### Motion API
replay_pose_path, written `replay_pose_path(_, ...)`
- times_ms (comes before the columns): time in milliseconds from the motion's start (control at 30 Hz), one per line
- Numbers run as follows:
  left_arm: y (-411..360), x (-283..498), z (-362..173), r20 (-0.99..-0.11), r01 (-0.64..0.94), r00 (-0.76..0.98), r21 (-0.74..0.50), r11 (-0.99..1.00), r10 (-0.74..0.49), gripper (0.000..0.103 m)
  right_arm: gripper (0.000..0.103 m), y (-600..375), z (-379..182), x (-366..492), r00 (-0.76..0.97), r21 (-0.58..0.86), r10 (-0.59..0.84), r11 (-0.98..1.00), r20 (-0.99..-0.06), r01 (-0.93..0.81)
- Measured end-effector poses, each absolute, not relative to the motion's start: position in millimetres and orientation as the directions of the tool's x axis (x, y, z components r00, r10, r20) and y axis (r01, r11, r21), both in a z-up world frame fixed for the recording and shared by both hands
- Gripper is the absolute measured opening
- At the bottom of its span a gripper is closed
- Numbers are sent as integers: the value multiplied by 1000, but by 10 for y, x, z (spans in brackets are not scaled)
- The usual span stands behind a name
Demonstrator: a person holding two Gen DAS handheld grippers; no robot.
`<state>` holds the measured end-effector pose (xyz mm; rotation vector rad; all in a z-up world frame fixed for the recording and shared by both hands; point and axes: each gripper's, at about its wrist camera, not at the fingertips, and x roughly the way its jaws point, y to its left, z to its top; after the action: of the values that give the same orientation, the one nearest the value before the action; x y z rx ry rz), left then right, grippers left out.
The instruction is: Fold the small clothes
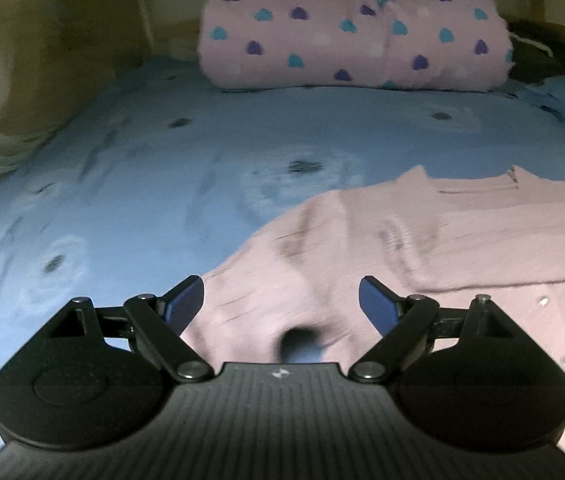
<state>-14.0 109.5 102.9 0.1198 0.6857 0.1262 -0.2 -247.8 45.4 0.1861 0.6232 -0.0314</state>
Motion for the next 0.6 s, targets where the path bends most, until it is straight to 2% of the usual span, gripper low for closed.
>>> replay_pose_path(167,1440,-460,1082,-629,-144,747,162,976,215,88,50,-2345,441,-252,803,124,33,991,-595,51)
replay_pose_path(367,1789,-693,983,-678,-203,699,118,972,228,89,50,-2273,428,-643,815,150,67,988,-575,24)
replay_pose_path(600,1967,-750,755,-713,-261,647,127,957,272,89,50,-2214,252,-852,802,171,100,985,-589,2)
